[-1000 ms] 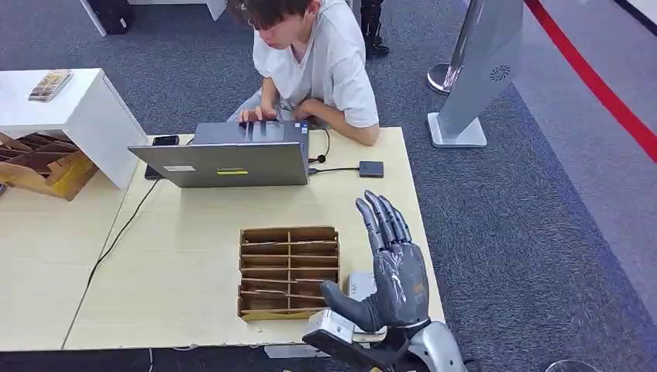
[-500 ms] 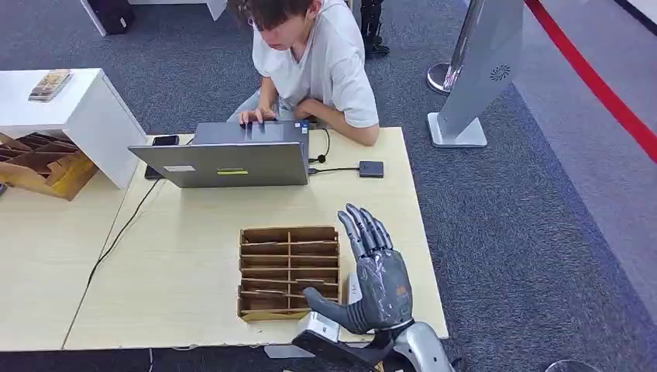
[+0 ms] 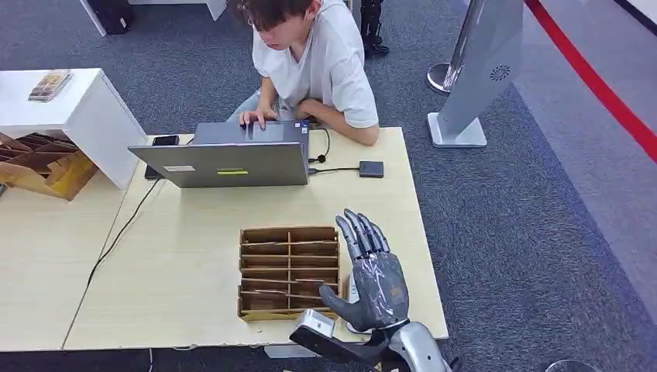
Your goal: Pass the card to the sensor for recognition and then transmit it.
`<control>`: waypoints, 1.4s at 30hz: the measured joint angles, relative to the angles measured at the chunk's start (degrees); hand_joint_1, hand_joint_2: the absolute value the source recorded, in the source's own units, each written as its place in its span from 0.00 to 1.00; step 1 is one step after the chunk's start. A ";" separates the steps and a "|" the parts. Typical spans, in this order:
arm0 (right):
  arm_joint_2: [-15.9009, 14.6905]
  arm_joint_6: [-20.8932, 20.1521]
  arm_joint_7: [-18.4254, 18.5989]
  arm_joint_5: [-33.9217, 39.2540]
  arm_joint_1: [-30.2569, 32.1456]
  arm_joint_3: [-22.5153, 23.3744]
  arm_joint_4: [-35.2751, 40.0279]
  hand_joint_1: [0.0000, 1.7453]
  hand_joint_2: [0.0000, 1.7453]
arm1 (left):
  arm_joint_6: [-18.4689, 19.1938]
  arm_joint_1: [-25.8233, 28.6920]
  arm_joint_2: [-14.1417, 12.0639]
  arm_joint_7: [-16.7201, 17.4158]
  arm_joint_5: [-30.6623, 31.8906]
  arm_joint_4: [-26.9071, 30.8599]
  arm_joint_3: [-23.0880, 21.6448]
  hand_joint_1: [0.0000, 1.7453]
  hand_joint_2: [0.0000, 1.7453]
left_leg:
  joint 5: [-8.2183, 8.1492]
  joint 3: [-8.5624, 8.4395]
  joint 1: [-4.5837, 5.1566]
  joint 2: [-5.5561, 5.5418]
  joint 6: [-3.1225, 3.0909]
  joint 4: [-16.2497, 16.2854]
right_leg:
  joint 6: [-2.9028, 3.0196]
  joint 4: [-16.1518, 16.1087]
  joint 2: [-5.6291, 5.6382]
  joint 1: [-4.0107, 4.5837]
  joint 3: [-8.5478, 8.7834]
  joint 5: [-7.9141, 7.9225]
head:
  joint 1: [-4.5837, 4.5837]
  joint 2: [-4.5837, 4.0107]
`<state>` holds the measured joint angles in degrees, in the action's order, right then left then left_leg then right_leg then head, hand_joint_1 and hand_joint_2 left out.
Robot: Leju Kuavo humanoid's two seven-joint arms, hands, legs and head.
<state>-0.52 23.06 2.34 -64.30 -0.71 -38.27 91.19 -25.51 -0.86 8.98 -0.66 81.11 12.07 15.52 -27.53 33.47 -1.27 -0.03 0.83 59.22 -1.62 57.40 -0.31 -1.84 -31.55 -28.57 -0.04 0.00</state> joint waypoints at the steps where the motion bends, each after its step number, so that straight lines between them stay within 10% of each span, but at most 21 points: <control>1: 0.00 -0.04 0.18 -0.39 -0.04 -0.04 -0.28 0.00 1.00 | 0.02 -0.01 0.00 0.00 0.07 0.00 0.00 0.00 0.00 | 0.00 0.00 0.00 0.00 0.00 0.00 | 0.00 0.00 0.00 0.00 0.00 0.00 | 0.00 0.00; 32: 0.00 -4.39 2.86 -3.61 -2.24 -3.10 -5.97 0.00 1.00 | 0.85 -0.40 -0.02 0.00 0.66 0.07 -0.02 0.00 0.00 | 0.00 0.00 0.00 0.00 0.00 0.00 | 0.00 0.00 0.00 0.00 0.00 0.00 | 0.00 0.00; 42: 0.00 -5.18 2.88 -3.47 -2.39 -3.45 -6.73 0.14 1.00 | 1.03 -0.48 0.00 0.17 0.90 0.33 -0.02 0.00 0.00 | 0.00 0.00 0.00 0.00 0.00 0.00 | 0.00 0.00 0.00 0.00 0.00 0.00 | 0.00 0.00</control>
<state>-0.52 17.88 5.22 -67.78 -3.10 -41.73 84.45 -24.48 -1.35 8.98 -0.48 82.01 12.39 15.50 -27.53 33.47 -1.27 -0.03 0.83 59.22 -1.62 57.40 -0.31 -1.84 -31.55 -28.57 -0.04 0.00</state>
